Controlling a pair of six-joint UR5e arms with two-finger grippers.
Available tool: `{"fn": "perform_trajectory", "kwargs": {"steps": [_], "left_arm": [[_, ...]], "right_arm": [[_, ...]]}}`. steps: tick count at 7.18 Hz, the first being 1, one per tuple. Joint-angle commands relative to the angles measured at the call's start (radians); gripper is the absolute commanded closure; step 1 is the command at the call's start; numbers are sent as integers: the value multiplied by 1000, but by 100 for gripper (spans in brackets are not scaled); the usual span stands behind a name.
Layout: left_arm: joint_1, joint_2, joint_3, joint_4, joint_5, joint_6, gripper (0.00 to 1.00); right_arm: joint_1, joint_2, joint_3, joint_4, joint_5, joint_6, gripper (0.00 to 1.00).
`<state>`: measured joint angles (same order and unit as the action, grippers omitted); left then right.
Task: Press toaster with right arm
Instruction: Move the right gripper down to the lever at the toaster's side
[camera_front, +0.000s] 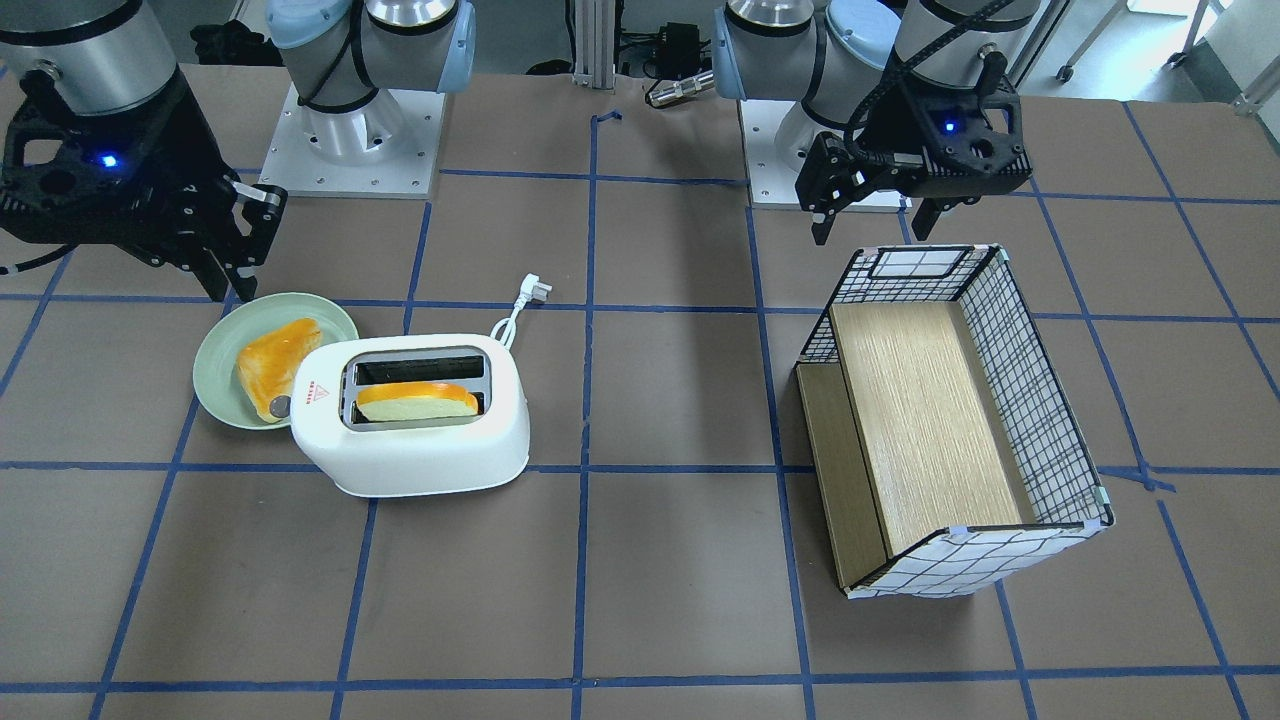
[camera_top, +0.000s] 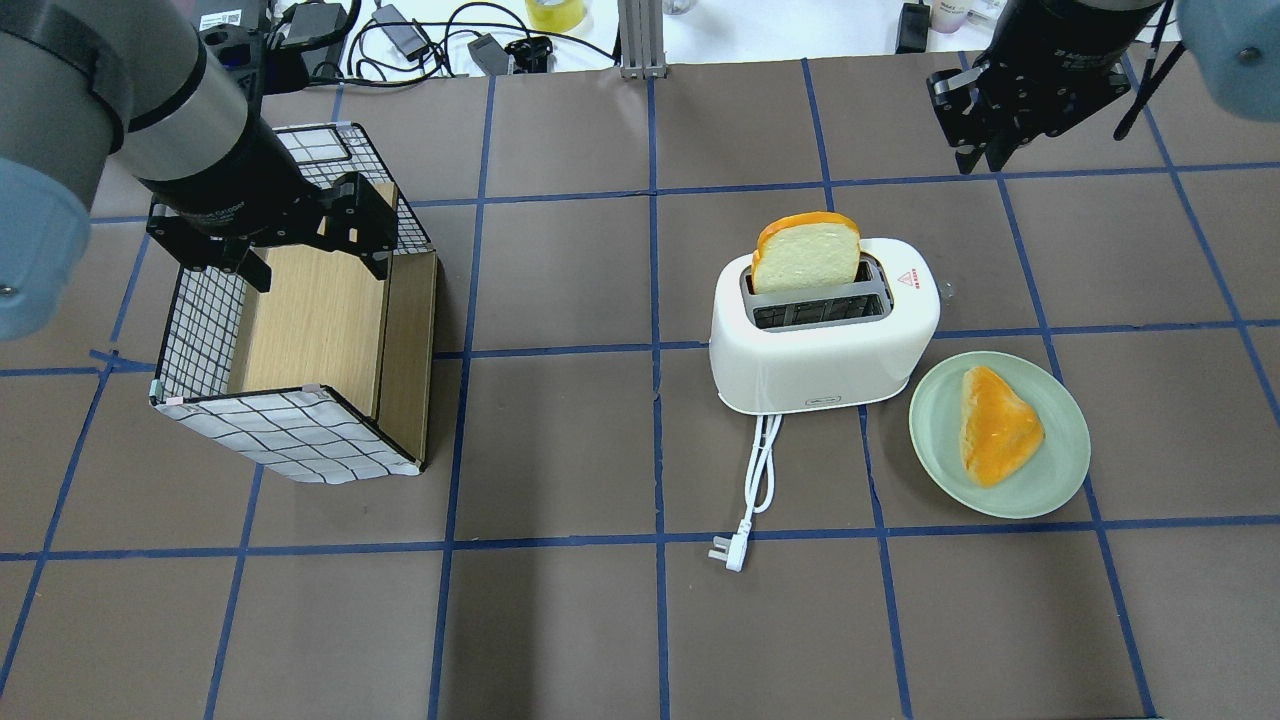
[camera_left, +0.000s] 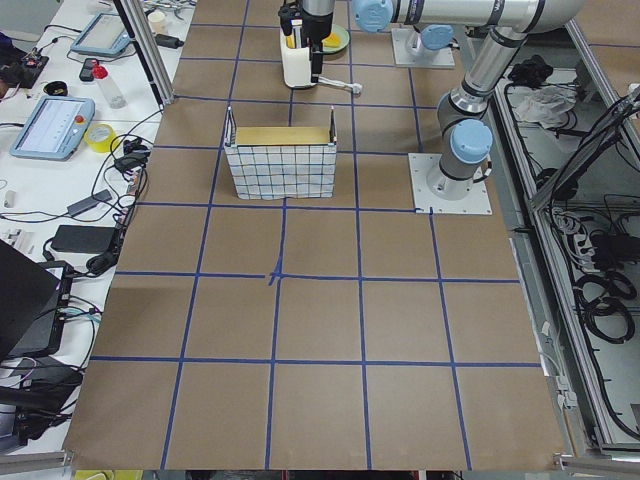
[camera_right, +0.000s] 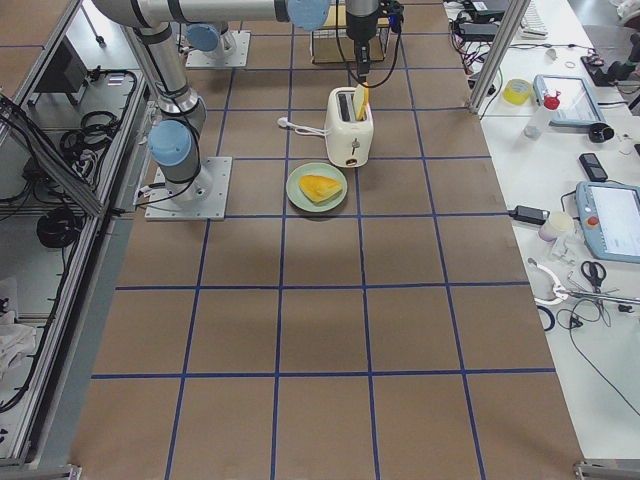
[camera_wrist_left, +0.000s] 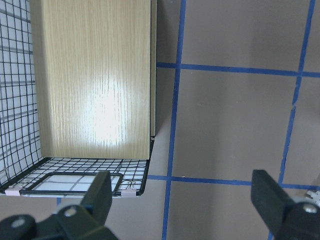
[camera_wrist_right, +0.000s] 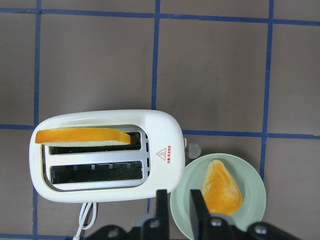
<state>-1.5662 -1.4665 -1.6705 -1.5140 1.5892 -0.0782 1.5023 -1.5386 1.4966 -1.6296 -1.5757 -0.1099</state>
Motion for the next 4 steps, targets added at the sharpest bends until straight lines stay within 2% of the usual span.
{"fn": "perform_trajectory", "kwargs": {"steps": [1,2,3,4], "left_arm": [[0,0,0,0,0,0,0],[0,0,0,0,-2,0,0],[0,0,0,0,0,0,0],[0,0,0,0,0,0,0]], "right_arm": [[-75,5,7,8,17,-87,100],[-91,6,37,-5,40,-99,100],[-96,11,81,-69,93,-106,100],[-99,24,135,-164,108,-106,100]]}}
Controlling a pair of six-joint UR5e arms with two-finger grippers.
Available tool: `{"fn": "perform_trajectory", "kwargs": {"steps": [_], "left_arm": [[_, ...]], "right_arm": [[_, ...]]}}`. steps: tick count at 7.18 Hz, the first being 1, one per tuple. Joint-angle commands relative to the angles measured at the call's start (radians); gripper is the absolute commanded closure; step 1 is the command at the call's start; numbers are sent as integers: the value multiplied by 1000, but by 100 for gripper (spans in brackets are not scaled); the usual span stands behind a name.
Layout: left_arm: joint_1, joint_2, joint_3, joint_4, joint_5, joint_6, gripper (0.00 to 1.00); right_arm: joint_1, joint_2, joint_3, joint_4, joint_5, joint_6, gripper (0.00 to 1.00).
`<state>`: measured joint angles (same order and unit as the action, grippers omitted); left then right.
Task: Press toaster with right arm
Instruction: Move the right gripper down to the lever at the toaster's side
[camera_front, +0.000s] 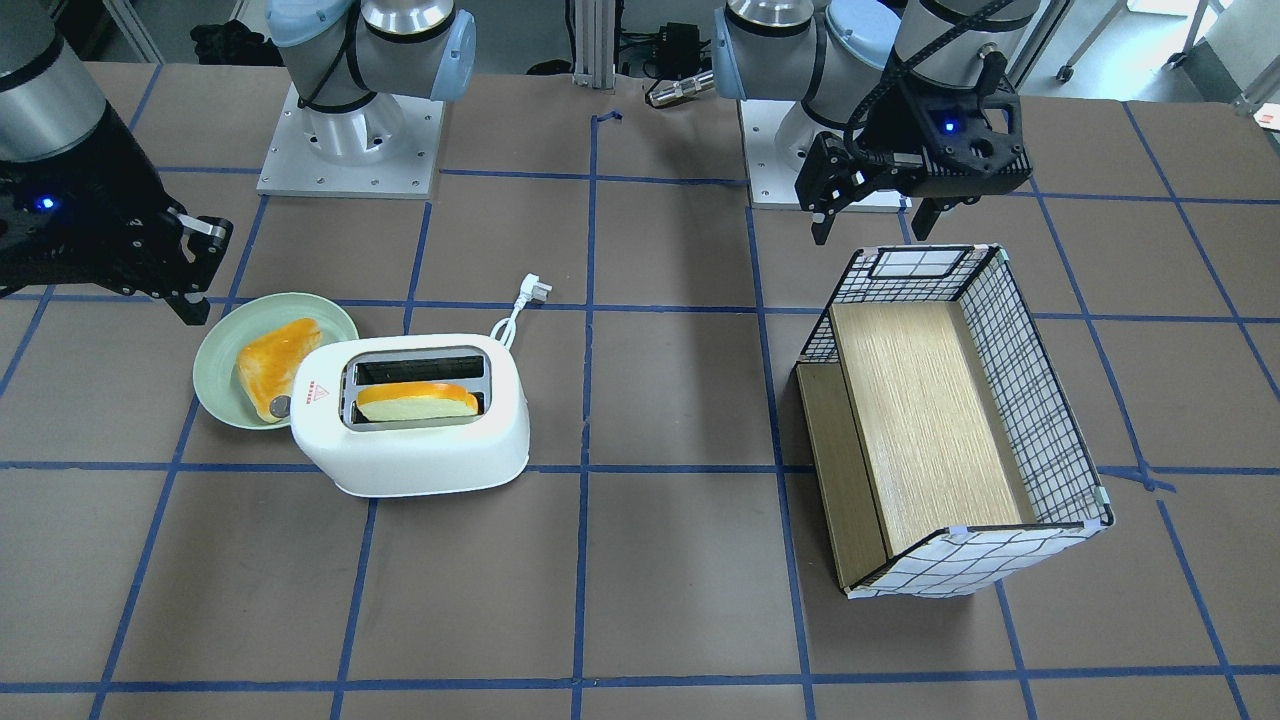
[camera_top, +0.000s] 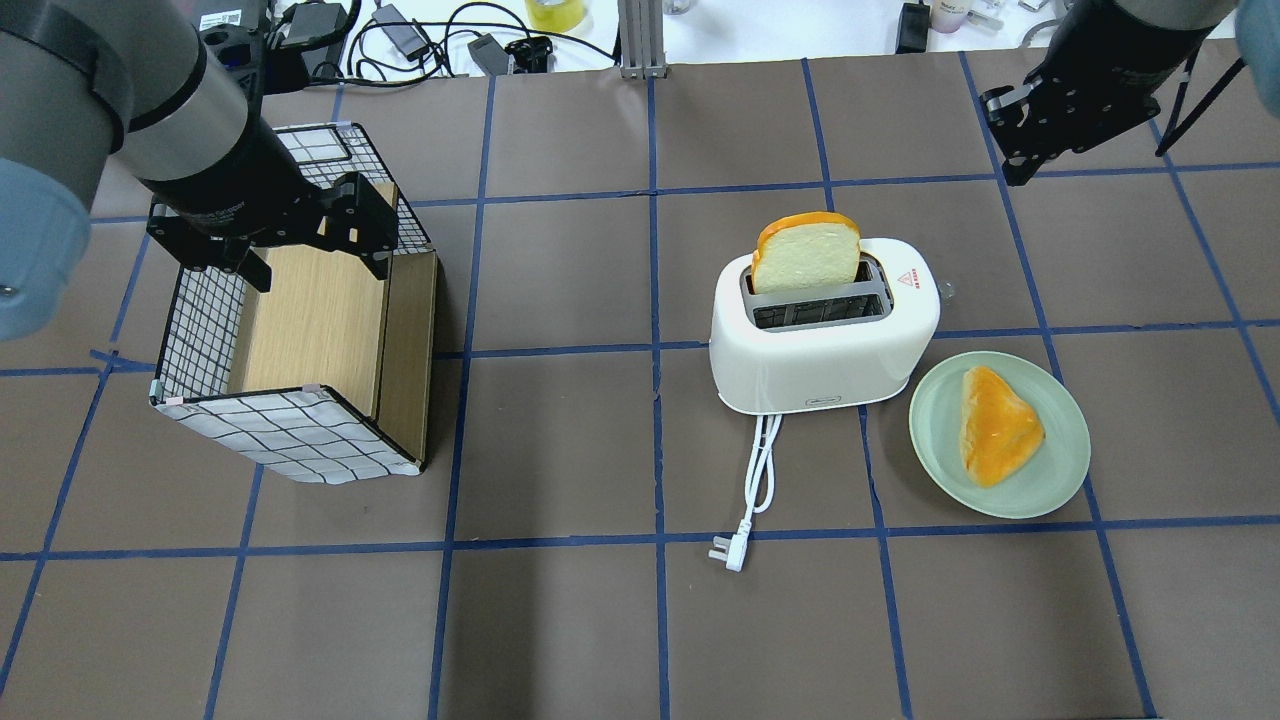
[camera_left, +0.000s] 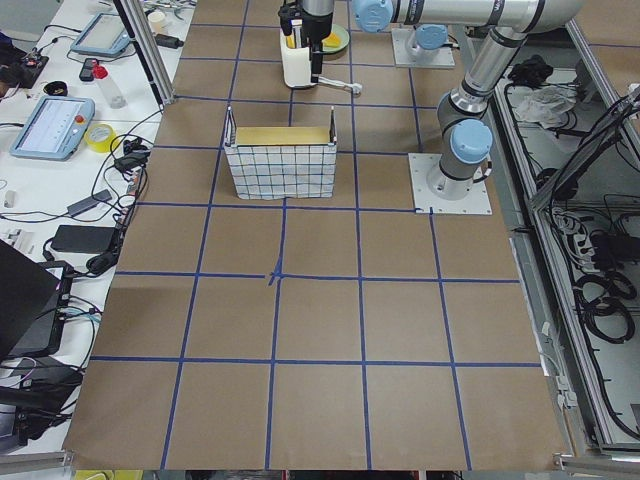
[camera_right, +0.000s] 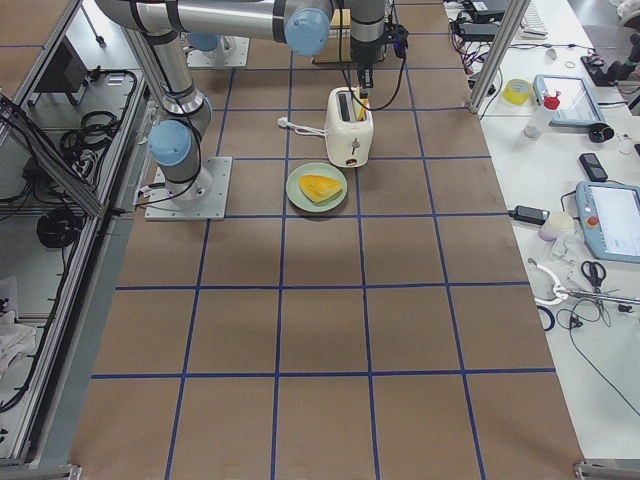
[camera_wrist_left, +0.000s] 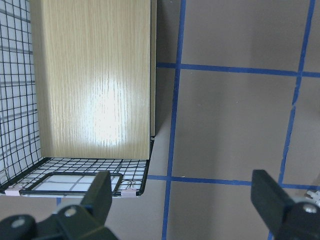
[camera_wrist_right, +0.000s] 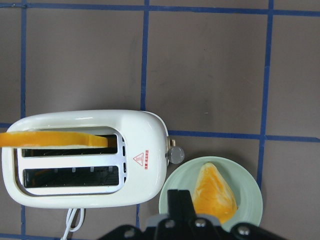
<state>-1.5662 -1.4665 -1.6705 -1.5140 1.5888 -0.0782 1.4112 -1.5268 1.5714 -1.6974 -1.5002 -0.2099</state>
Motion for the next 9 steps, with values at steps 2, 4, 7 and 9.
{"fn": "perform_trajectory", "kwargs": {"steps": [2,4,7,9], "left_arm": [[0,0,0,0,0,0,0],[0,0,0,0,0,0,0],[0,0,0,0,0,0,0],[0,0,0,0,0,0,0]], "right_arm": [[-11,28,126,-189,29,-19,100],[-61,63,133,-203,34,-61,100],[-70,83,228,-342,64,-71,100],[-70,88,246,-349,131,-69,100]]}}
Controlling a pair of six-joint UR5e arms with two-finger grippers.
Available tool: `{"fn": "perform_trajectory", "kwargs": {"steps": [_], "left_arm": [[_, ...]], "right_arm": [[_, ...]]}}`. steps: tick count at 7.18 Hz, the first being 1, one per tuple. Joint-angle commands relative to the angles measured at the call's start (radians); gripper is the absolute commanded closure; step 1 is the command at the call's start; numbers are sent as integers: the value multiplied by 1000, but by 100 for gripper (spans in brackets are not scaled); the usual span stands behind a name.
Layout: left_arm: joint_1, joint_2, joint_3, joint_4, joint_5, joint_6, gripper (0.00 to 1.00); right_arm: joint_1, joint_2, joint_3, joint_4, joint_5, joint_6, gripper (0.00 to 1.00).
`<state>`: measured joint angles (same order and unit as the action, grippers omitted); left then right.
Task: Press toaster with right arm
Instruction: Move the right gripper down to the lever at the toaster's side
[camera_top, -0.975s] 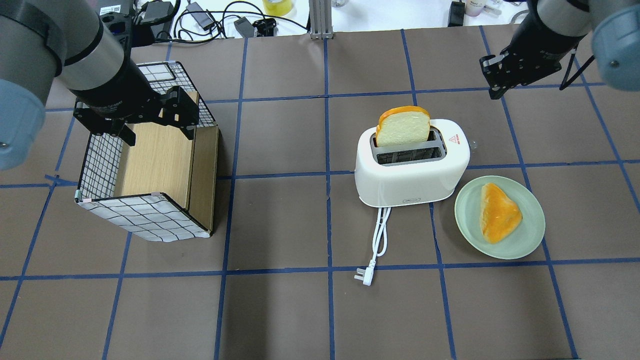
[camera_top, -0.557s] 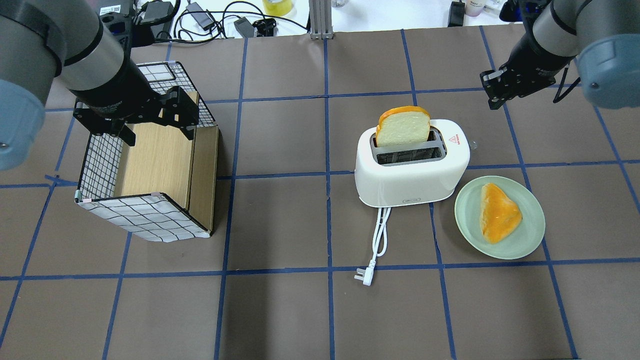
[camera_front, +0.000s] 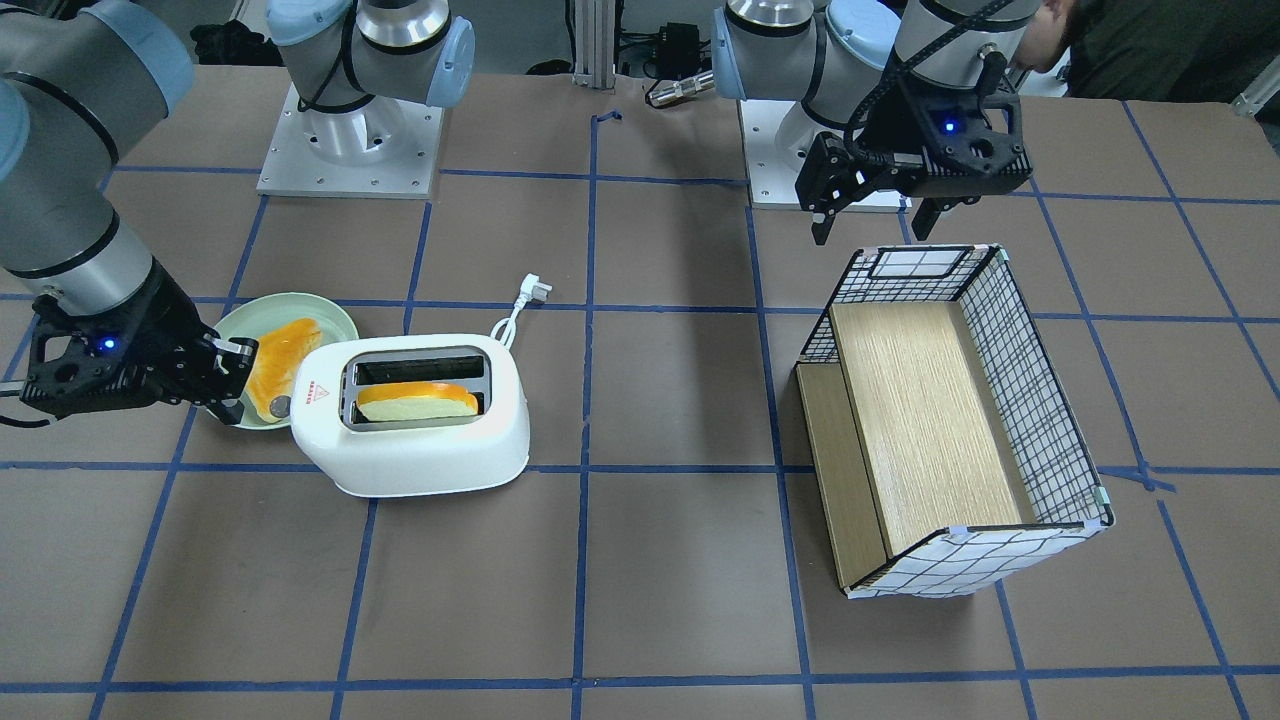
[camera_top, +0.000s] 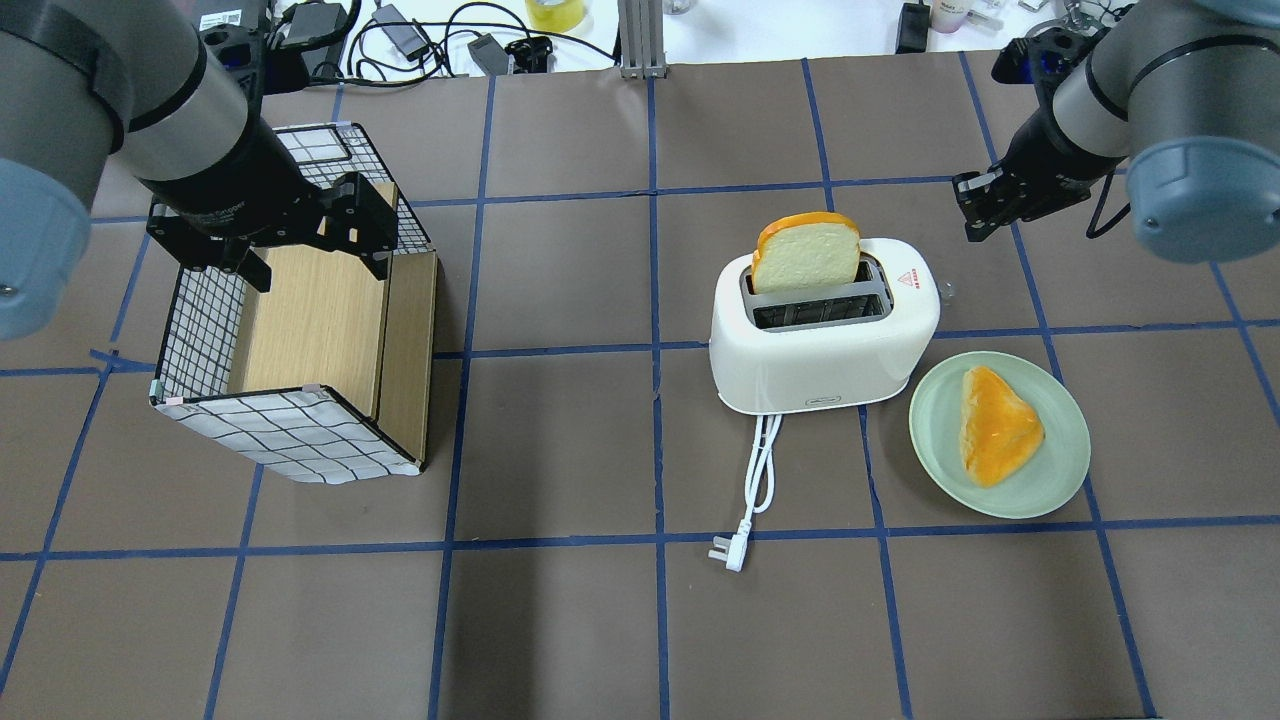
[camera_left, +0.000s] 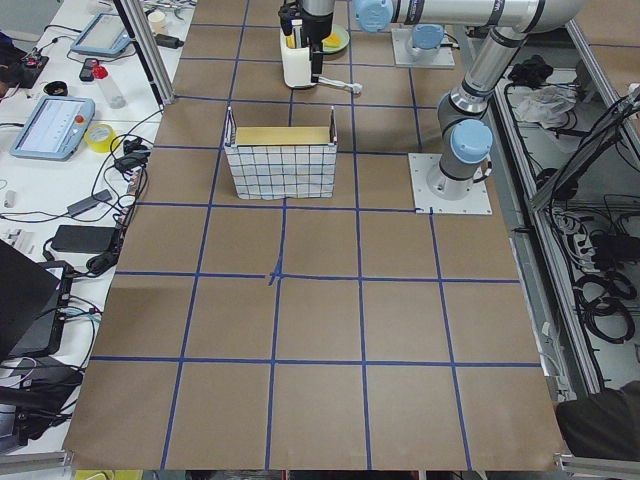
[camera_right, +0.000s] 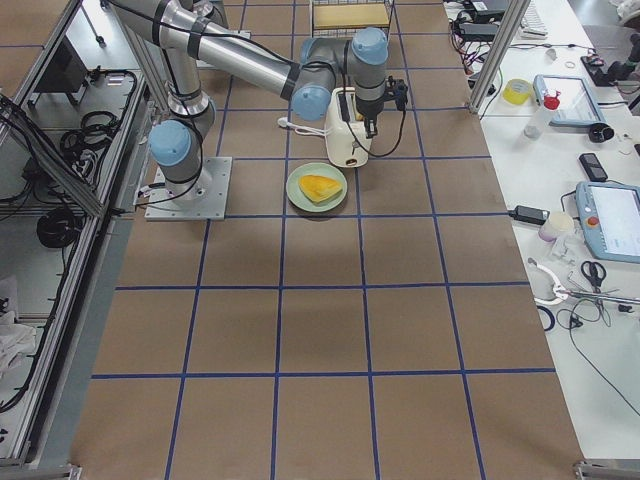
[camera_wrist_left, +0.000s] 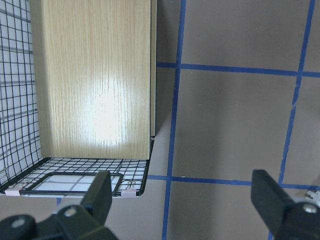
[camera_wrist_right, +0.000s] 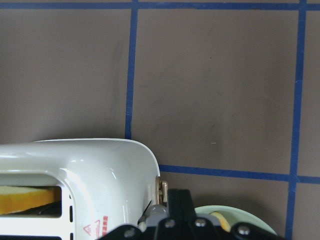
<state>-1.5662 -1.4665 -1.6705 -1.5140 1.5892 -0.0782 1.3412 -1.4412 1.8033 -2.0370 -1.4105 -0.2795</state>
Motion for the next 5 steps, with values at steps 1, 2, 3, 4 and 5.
{"fn": "perform_trajectory", "kwargs": {"steps": [1,2,3,4,5], "left_arm": [[0,0,0,0,0,0,0],[0,0,0,0,0,0,0],[0,0,0,0,0,0,0],[0,0,0,0,0,0,0],[0,0,0,0,0,0,0]], "right_arm": [[0,14,19,-3,44,0,100],[0,22,33,-9,47,-1,100],[0,24,37,-11,47,-10,100],[0,34,39,-9,47,-32,100],[0,44,45,-9,47,-56,100]]}}
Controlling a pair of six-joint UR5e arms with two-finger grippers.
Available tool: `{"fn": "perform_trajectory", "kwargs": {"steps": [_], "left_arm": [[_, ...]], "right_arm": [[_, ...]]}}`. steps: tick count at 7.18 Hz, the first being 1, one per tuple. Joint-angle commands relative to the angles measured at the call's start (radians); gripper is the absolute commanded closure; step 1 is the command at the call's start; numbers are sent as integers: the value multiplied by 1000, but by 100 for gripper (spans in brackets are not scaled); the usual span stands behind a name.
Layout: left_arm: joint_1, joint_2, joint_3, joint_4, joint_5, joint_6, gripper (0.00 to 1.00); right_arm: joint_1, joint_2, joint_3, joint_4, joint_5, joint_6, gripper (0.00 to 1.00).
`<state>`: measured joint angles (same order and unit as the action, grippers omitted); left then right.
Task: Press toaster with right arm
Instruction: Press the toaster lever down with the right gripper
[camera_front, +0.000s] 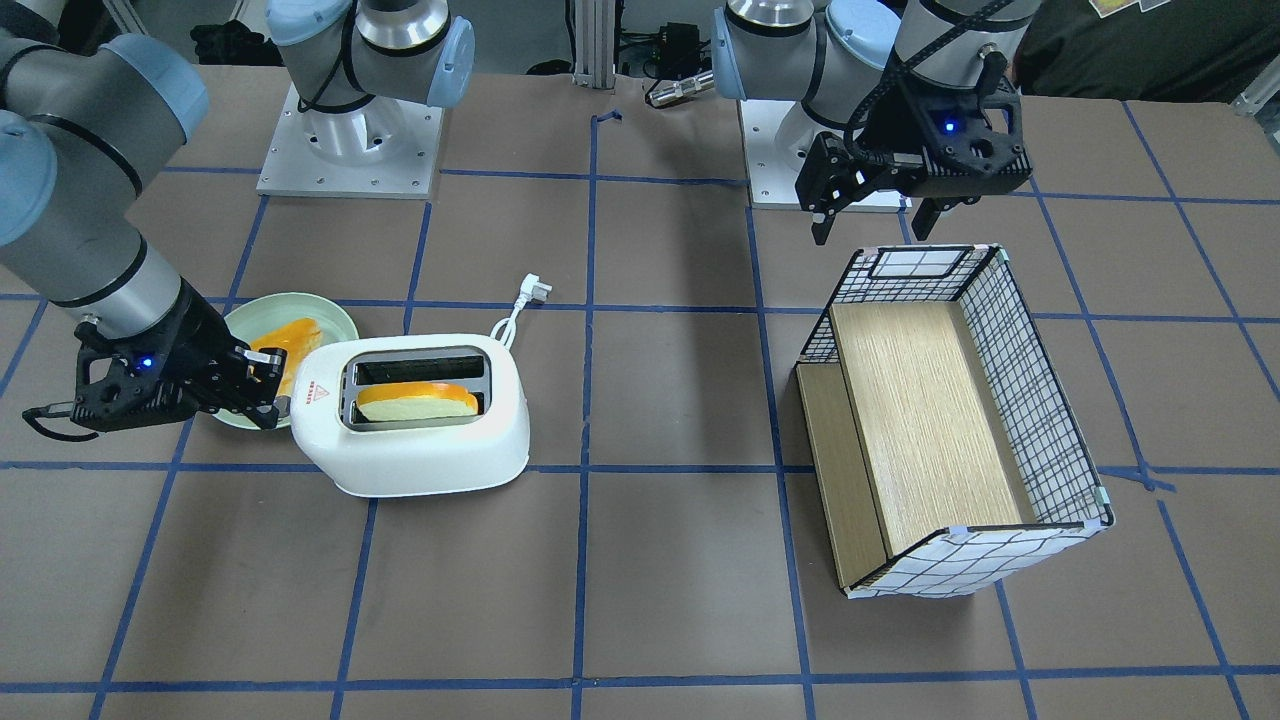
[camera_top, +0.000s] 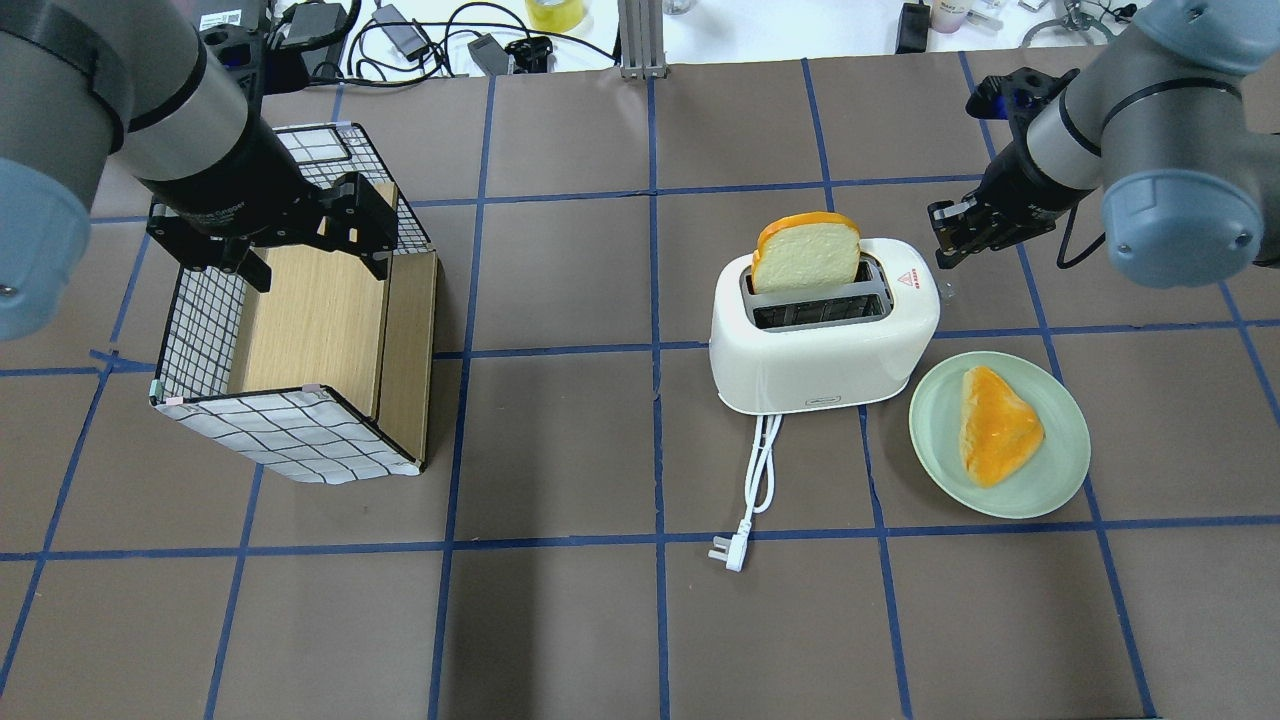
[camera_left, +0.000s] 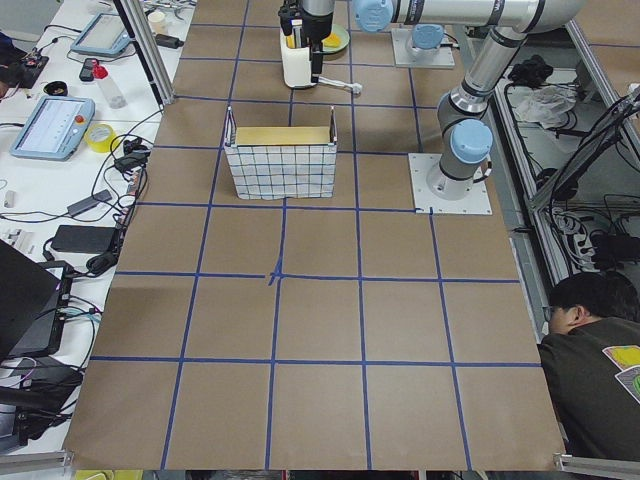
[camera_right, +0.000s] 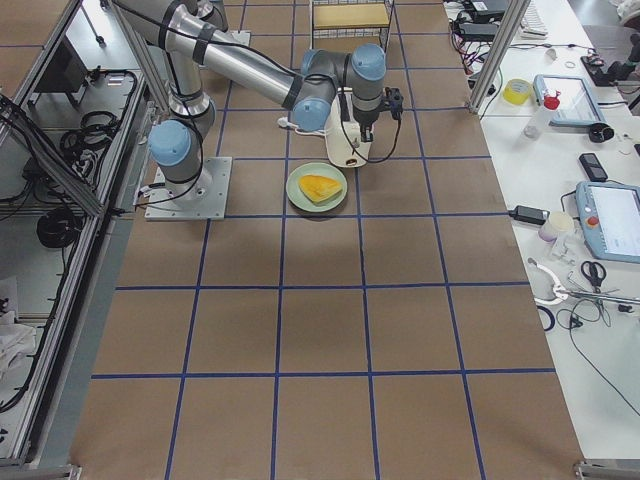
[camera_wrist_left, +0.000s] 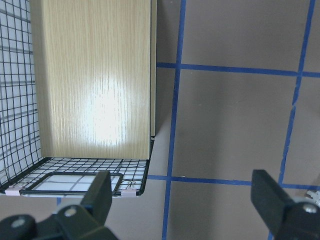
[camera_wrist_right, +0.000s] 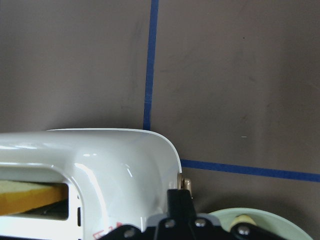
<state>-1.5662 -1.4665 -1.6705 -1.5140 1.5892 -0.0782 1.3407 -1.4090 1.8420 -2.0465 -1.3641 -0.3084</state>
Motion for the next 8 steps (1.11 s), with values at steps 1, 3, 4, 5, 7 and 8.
{"fn": "perform_trajectory", "kwargs": {"steps": [1,3,4,5,7,8], "left_arm": [[0,0,0,0,0,0,0],[0,0,0,0,0,0,0],[0,0,0,0,0,0,0],[0,0,0,0,0,0,0],[0,0,0,0,0,0,0],[0,0,0,0,0,0,0]], "right_arm": [[0,13,25,-7,2,-53,100],[0,12,25,-6,2,-58,100],[0,10,16,-4,2,-58,100],[-2,5,10,-1,2,-58,100],[-3,10,11,-3,0,-64,100],[-3,13,17,-3,0,-102,100]]}}
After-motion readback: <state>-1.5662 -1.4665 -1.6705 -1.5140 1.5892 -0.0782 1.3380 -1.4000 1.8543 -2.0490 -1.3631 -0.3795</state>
